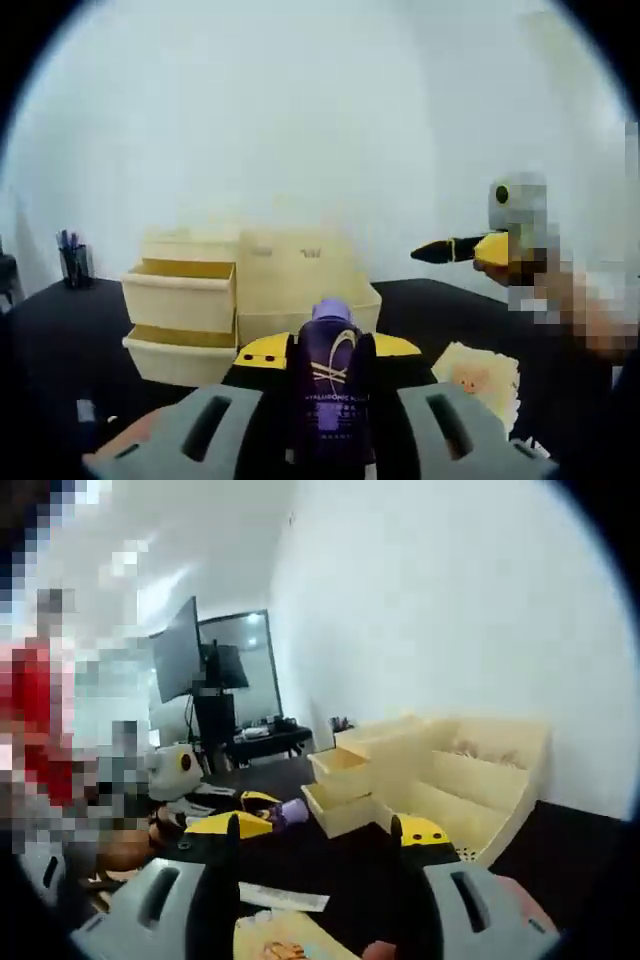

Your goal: Open the drawer, pick up the cosmetic bottles from the table one by one, place them into the drawer, release the gripper, close the drawer, and move the gripper away

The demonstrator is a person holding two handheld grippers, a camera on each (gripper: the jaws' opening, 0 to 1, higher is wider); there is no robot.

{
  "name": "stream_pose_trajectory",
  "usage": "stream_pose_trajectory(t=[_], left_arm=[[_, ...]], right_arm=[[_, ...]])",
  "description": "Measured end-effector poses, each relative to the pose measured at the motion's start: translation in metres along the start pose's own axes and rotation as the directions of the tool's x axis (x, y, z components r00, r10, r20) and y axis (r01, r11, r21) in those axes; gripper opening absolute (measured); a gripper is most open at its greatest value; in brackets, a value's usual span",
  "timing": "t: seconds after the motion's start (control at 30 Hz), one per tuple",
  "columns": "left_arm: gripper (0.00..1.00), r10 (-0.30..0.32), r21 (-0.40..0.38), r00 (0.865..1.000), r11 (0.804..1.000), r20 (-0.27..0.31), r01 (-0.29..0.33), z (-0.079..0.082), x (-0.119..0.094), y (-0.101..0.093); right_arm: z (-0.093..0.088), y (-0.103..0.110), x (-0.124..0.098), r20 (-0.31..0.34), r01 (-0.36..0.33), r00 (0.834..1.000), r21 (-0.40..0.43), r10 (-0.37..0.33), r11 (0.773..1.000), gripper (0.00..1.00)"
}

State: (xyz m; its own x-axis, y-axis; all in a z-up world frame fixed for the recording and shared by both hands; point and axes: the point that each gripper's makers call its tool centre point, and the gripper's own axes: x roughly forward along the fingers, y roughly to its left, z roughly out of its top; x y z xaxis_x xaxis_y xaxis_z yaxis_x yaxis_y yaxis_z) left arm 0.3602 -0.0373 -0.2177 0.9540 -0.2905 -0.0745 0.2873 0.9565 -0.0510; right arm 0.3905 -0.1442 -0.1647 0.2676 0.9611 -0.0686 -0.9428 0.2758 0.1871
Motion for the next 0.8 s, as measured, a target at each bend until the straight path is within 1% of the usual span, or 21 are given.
stream_pose_trajectory(t=[0.03,0.07,0.1,0.17,0.2,0.23,0.27,0.33,0.4,0.43,0.47,0.53,0.57,0.63,0.7,0.73,0.77,0.8], left_arm=[[0.23,0.012,0.022,1.000,1.000,0.004,-0.012,0.001,-0.001,0.000],[0.23,0.034,0.063,0.999,0.997,0.012,-0.035,0.002,-0.002,0.001],[0.23,0.045,0.086,0.999,0.995,0.015,-0.046,0.002,-0.002,0.000],[0.23,0.053,0.108,0.998,0.993,0.024,-0.055,0.003,-0.003,-0.003],[0.23,0.063,0.130,0.997,0.989,0.036,-0.067,0.005,-0.004,-0.004],[0.23,0.074,0.162,0.996,0.983,0.059,-0.083,0.010,-0.006,-0.005],[0.23,0.078,0.178,0.995,0.980,0.069,-0.089,0.012,-0.007,-0.007],[0.22,0.086,0.219,0.991,0.970,0.101,-0.106,0.019,-0.011,-0.011],[0.22,0.087,0.241,0.989,0.964,0.120,-0.114,0.024,-0.014,-0.015],[0.22,0.084,0.248,0.988,0.962,0.130,-0.115,0.027,-0.015,-0.019],[0.22,0.080,0.258,0.987,0.959,0.138,-0.113,0.029,-0.016,-0.022],[0.22,0.073,0.267,0.987,0.958,0.142,-0.109,0.033,-0.016,-0.027],[0.22,0.065,0.271,0.987,0.957,0.150,-0.104,0.038,-0.014,-0.028],[0.22,0.056,0.274,0.987,0.957,0.149,-0.096,0.039,-0.012,-0.032],[0.22,0.048,0.279,0.988,0.956,0.147,-0.088,0.037,-0.010,-0.037],[0.21,0.042,0.282,0.989,0.956,0.141,-0.081,0.035,-0.009,-0.039],[0.21,0.039,0.283,0.990,0.956,0.135,-0.076,0.034,-0.008,-0.040],[0.21,0.035,0.284,0.991,0.956,0.131,-0.072,0.033,-0.008,-0.042]], right_arm=[[0.001,0.003,0.001,0.004,-0.012,1.000,0.019,0.012,1.000,0.56],[0.003,0.008,0.003,0.016,-0.030,0.999,0.037,0.030,0.999,0.55],[0.002,0.012,0.004,0.019,-0.036,0.999,0.068,0.034,0.997,0.55],[0.000,0.020,0.008,0.025,-0.051,0.999,0.092,0.049,0.994,0.55],[-0.003,0.026,0.010,0.024,-0.057,0.998,0.134,0.055,0.989,0.55],[-0.002,0.030,0.013,0.043,-0.087,0.996,0.166,0.080,0.982,0.55],[-0.003,0.032,0.015,0.049,-0.100,0.995,0.221,0.091,0.970,0.55],[-0.001,0.034,0.019,0.087,-0.128,0.991,0.311,0.106,0.942,0.55],[-0.002,0.035,0.023,0.112,-0.154,0.987,0.395,0.119,0.906,0.54],[-0.006,0.036,0.024,0.106,-0.165,0.986,0.432,0.132,0.887,0.52],[-0.008,0.035,0.026,0.106,-0.166,0.986,0.454,0.132,0.875,0.51],[-0.013,0.034,0.029,0.108,-0.159,0.987,0.481,0.123,0.862,0.46],[-0.015,0.035,0.031,0.107,-0.162,0.986,0.497,0.125,0.853,0.45],[-0.020,0.042,0.035,0.114,-0.185,0.983,0.522,0.146,0.833,0.45],[-0.026,0.045,0.040,0.113,-0.182,0.983,0.524,0.145,0.832,0.45],[-0.027,0.050,0.042,0.113,-0.189,0.982,0.509,0.153,0.840,0.45],[-0.027,0.048,0.043,0.106,-0.183,0.983,0.499,0.150,0.847,0.45],[-0.029,0.048,0.045,0.093,-0.174,0.985,0.464,0.147,0.869,0.45]])
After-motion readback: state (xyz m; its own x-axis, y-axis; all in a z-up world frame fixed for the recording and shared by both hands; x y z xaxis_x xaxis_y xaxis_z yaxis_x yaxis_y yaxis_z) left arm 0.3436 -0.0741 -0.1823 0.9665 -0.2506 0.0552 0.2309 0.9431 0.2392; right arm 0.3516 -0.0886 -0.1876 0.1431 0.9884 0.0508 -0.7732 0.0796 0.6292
